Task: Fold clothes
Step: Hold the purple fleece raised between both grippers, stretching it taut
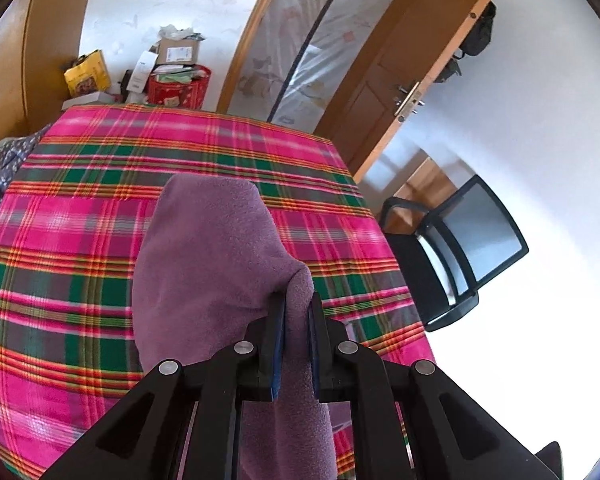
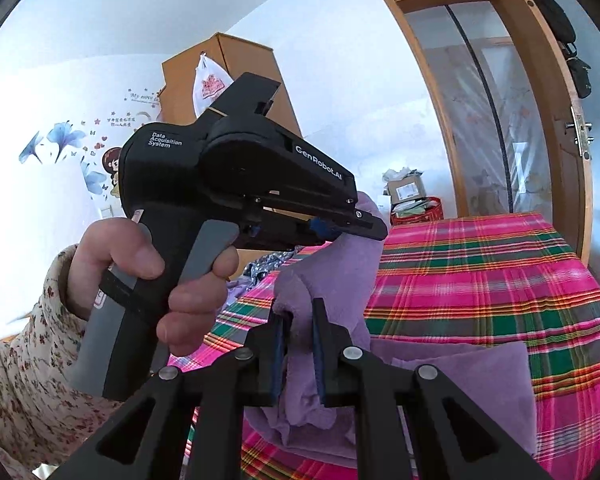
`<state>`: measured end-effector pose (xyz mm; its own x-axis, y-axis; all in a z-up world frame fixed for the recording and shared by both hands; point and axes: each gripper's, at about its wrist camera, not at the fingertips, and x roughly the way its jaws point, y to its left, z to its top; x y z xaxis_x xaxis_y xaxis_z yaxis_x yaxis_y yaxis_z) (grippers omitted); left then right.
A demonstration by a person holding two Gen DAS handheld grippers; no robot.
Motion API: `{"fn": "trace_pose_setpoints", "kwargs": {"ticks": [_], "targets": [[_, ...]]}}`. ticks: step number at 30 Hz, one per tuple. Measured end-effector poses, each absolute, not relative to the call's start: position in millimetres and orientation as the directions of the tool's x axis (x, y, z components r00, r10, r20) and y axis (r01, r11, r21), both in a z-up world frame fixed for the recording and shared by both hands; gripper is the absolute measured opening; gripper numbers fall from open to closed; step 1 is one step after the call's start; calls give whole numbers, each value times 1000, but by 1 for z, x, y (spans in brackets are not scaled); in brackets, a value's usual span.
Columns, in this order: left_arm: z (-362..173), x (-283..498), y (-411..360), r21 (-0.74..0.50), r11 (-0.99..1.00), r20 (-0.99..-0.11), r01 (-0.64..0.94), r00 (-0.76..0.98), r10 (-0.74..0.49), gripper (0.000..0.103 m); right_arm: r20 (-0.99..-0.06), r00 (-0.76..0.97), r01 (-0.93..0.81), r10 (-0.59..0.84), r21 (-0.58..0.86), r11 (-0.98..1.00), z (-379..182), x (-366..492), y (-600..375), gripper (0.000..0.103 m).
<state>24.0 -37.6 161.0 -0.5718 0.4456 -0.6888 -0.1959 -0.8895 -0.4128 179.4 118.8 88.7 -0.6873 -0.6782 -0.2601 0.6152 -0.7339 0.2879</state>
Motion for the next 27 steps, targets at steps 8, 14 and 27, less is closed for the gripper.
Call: {"fn": "trace_pose_setpoints", "kwargs": {"ticks": [8,14,27], "targets": [[162,16,-14,-415,-883,-692,-221,-553,464,11,-256,-713,581,-653,305,-754,93,177,137,13],[157,7,10,-411,-879,-709,-243,-521,475,11,-259,-733,547,-629,325,-772,92,173,152,13],[132,-14,63,-396,-880,-760,-263,-445,475,11,-290,-768,455,-571,379,-806,73,160,191,13]]}}
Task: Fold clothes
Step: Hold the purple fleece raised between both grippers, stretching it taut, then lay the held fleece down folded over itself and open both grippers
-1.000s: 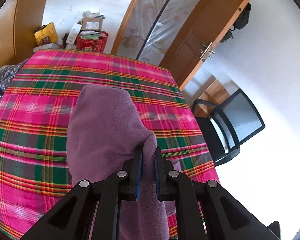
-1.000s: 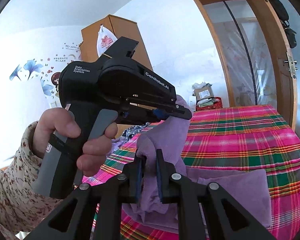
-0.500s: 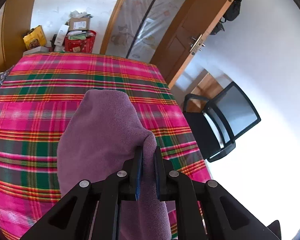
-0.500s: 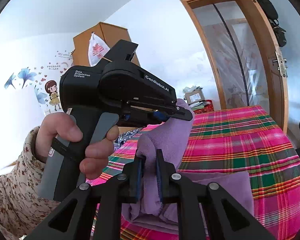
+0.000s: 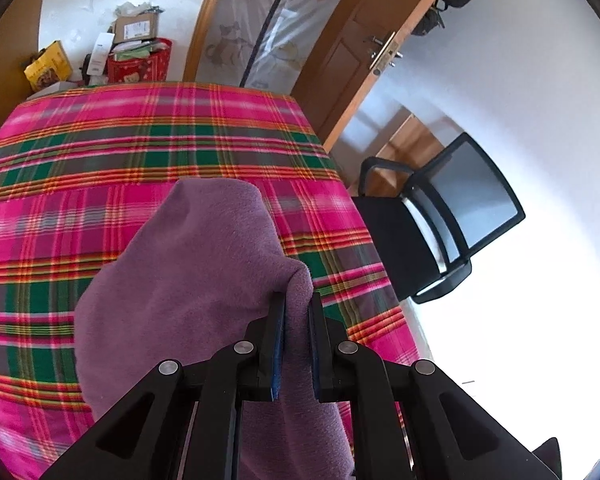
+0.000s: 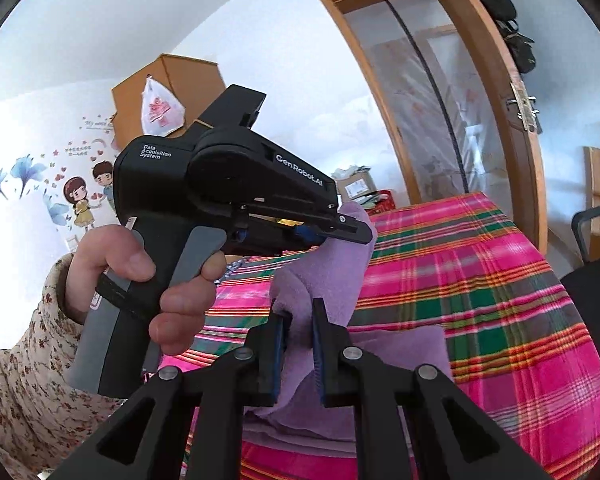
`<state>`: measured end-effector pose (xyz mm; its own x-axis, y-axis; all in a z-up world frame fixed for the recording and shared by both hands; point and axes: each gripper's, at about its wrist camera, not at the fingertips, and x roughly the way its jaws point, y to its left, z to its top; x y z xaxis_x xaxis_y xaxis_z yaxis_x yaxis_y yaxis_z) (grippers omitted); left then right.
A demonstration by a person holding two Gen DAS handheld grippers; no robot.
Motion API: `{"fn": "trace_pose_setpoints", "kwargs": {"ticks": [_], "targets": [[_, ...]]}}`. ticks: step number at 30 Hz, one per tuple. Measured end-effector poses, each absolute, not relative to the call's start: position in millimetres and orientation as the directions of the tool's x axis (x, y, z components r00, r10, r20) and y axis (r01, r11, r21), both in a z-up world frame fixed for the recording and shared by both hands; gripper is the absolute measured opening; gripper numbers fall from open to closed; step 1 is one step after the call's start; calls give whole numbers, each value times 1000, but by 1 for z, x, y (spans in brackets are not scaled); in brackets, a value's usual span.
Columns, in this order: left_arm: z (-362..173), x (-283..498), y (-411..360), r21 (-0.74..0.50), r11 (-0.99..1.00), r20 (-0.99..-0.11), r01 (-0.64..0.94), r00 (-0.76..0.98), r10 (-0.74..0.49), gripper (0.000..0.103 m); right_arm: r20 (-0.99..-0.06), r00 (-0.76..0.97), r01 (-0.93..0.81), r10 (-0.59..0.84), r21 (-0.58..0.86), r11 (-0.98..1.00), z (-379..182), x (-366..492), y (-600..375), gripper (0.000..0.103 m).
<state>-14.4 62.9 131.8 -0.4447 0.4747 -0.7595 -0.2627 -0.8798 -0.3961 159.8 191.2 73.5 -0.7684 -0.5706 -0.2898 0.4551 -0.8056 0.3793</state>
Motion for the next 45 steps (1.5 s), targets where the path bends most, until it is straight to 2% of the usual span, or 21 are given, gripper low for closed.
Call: {"fn": "trace_pose_setpoints", "kwargs": {"ticks": [17,30,36,43,45], "targets": [[93,-30,110,-354,-890,-822,-287,-358,442,11,-341,-780,351,-525,457,-817,33,151,238,13],[57,-43,125,-361,-890,-854,-279,-284,436,12,-419,-764,282,-491,466,-838,5,150,248,13],[57,-41,117,-409,-867,-837,-284,-262,481,14,-457,-756,243,-468,469,-849,-5,146,253,16],[74,-26,95,-389,-867,-810,-310,-334,482,14,-505,-739,198,-445,469,-861,-15,146,258,18],[76,-22,84,-373,-876,-812,-305,-349,467,17,-510,-738,198,-442,462,-864,-15,148,259,19]]}}
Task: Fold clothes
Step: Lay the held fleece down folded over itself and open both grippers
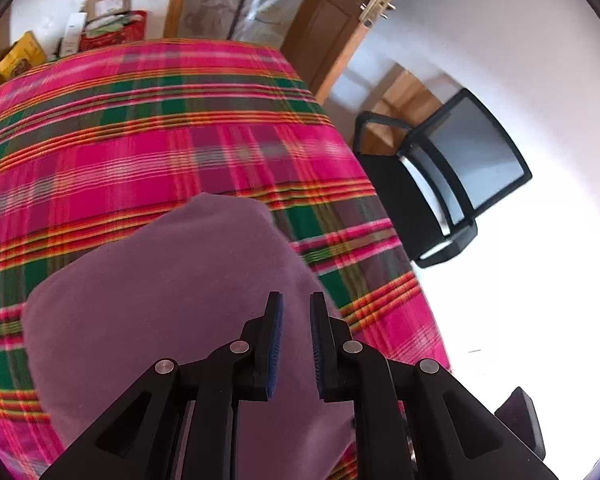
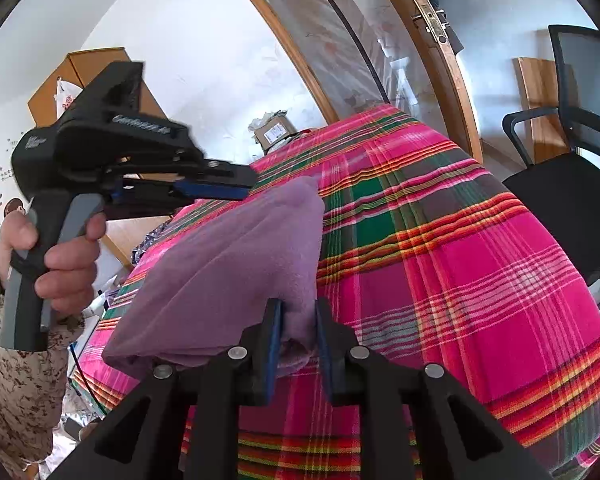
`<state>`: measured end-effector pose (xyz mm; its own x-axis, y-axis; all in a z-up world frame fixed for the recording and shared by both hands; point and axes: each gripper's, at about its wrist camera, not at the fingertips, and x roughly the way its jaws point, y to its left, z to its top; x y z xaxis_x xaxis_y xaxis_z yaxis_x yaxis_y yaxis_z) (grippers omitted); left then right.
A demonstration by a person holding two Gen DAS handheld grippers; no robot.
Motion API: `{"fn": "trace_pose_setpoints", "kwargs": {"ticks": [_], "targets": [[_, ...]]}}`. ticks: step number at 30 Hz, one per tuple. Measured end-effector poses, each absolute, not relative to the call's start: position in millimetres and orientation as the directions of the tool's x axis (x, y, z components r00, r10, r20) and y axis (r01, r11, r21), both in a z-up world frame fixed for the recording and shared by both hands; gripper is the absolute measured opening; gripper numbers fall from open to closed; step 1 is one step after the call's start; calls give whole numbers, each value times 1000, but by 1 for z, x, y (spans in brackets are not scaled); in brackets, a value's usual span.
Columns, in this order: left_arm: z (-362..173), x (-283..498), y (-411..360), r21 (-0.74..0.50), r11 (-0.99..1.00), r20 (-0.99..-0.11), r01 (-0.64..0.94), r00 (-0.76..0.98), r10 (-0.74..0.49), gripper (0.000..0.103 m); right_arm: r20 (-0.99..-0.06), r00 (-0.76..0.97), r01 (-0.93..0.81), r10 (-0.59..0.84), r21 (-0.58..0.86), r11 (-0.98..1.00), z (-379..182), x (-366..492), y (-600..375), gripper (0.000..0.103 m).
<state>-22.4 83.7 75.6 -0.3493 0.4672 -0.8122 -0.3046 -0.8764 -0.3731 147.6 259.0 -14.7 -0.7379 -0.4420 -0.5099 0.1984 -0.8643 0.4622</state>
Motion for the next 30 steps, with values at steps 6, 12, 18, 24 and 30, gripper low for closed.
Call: {"fn": "trace_pose_setpoints", "kwargs": {"ticks": [6,12,18,24,30], "targets": [[69,-6,45,-387,-886,-811,-257,-362,459,18,-529,-746,180,-404,423,-888,-11,152,261,21],[61,28,7,-401,-884,-799,-239,-381,465,18,-509,-787,159,-349,380,-911,5,156,258,21],[45,68,-22,-471,-856,-767,-215,-380,517,19,-493,-792,228,-359,308,-924,17,154,234,21],[36,94,-34,-500,-835,-740,-230,-388,550,19,-540,-767,254,-346,240,-937,12,151,217,22],[25,104,-36,-503,-827,-751,-251,-348,562,19,-604,-737,238,-304,189,-953,-5,154,213,22]]}}
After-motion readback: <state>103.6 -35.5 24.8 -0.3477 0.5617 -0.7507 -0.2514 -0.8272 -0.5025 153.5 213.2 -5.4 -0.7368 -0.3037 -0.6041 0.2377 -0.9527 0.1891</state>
